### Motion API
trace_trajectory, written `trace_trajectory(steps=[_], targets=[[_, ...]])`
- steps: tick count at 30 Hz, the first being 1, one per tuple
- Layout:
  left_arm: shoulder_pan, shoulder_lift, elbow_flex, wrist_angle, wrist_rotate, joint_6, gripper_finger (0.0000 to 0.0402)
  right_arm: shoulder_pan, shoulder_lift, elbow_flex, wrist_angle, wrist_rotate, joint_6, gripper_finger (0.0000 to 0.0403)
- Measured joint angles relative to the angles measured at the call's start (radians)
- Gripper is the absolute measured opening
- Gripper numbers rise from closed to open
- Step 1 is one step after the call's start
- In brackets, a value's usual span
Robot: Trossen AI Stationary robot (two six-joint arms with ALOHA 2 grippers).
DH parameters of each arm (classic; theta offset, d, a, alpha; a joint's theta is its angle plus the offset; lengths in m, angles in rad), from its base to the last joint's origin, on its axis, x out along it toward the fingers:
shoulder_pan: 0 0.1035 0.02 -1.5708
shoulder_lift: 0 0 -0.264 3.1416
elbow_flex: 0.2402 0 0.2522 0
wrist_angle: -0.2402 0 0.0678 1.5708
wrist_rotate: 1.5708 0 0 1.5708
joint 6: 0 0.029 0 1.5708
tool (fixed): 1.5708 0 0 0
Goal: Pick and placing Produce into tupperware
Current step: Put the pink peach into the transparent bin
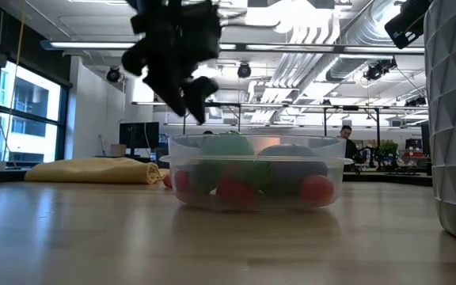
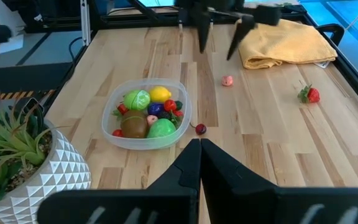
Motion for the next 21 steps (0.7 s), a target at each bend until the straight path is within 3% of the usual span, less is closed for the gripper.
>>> trace_trajectory(steps=[9,21], targets=[[0.122,-0.009,-0.119,0.065,0.026,0.133,0.0239,0.000,0.000,0.000,0.000,0.000,0.000,0.0000],[0.130,-0.009,-0.260,0.219,0.001,0.208,0.0239,0.000,0.000,0.000,0.001,0.000,0.000,0.0000]])
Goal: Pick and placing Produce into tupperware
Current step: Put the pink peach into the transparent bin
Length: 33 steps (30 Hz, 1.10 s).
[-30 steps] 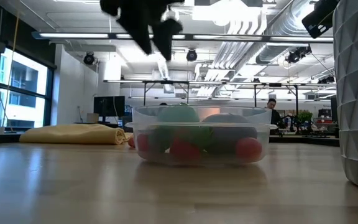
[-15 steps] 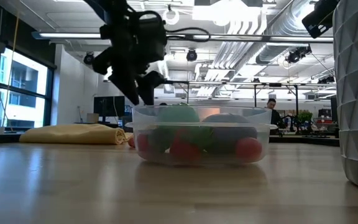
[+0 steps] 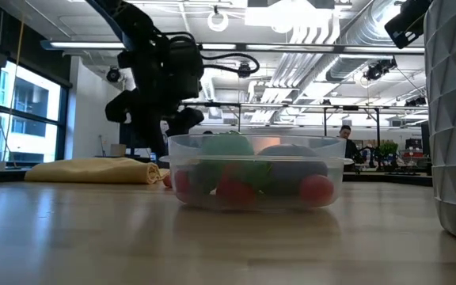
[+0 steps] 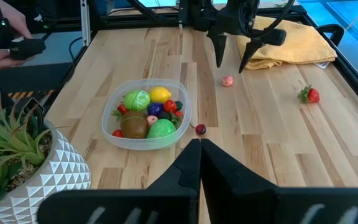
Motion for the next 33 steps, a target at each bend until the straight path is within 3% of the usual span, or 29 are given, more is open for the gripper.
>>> trace_trajectory(steps=[33], targets=[[0.000,0.109,-0.018,0.031,0.001,0.064,0.0239,0.000,0.000,0.000,0.000,0.000,-0.001,0.0000]])
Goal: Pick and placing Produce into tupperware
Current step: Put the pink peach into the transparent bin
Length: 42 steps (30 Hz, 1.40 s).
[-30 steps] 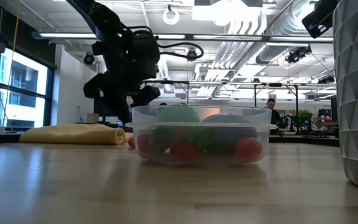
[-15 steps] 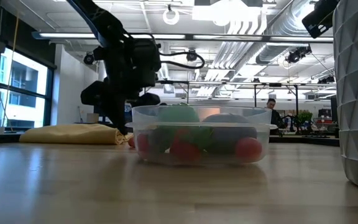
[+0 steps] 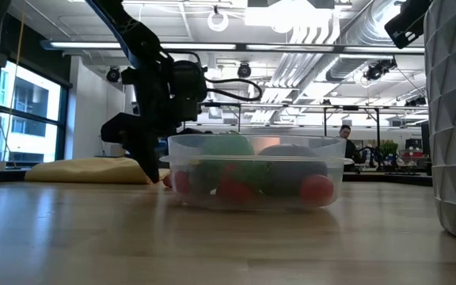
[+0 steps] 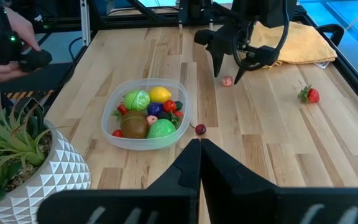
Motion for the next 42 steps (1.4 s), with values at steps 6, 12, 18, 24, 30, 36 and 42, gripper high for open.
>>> trace_trajectory(steps=[6,12,18,24,30,36,42], targets=[[0.000,0.002,0.000,0.001,-0.011,0.009,0.0239,0.000,0.000,0.000,0.000,0.000,0.001,0.0000],[-0.001,0.002,0.000,0.029,-0.023,0.012,0.0226,0.000,0.000,0.000,0.000,0.000,0.000,0.0000],[-0.001,0.002,0.000,0.023,-0.023,0.011,0.0205,0.000,0.000,0.000,0.000,0.000,0.001,0.0000],[-0.034,0.008,0.000,0.026,-0.037,0.022,0.0201,0.000,0.000,0.000,0.000,0.000,0.001,0.0000],[-0.055,0.008,0.000,0.037,-0.089,0.039,0.0200,0.000,0.000,0.000,0.000,0.000,0.000,0.0000],[-0.053,0.008,0.000,0.040,-0.092,0.040,0.0187,0.000,0.000,0.000,0.000,0.000,0.001,0.0000],[-0.053,0.008,0.000,0.038,-0.092,0.040,0.0182,0.000,0.000,0.000,0.000,0.000,0.000,0.0000]])
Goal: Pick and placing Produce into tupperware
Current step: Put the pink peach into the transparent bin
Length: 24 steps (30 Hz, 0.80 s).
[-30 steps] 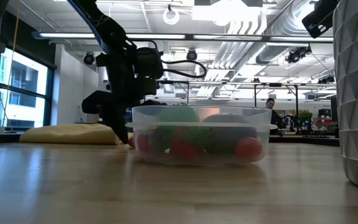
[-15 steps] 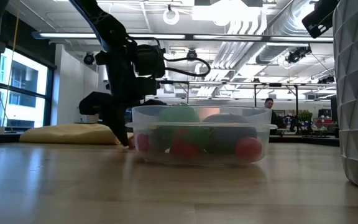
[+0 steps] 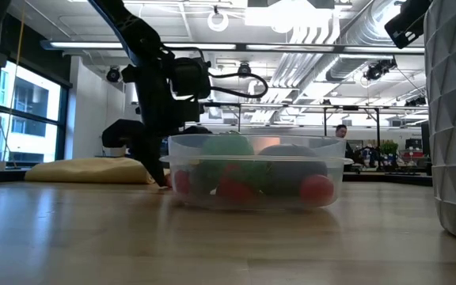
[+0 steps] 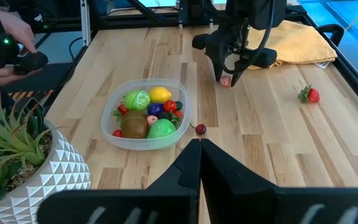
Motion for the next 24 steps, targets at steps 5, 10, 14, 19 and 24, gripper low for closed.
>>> trace_trajectory(steps=[5,10,14,19,24], targets=[[0.000,0.000,0.000,-0.004,0.000,0.000,0.0175,0.000,0.000,0.000,0.000,0.000,0.000,0.0000],[0.000,0.000,0.000,-0.004,0.001,0.000,0.0162,0.000,0.000,0.000,0.000,0.000,0.001,0.0000],[0.000,0.000,0.000,-0.004,0.003,0.000,0.0154,0.000,0.000,0.000,0.000,0.000,0.000,0.0000],[0.000,0.000,0.000,-0.001,0.003,0.000,0.0145,0.000,0.000,0.000,0.000,0.000,0.001,0.0000],[0.000,0.000,0.000,0.002,0.004,0.000,0.0138,0.000,0.000,0.000,0.000,0.000,0.001,0.0000]])
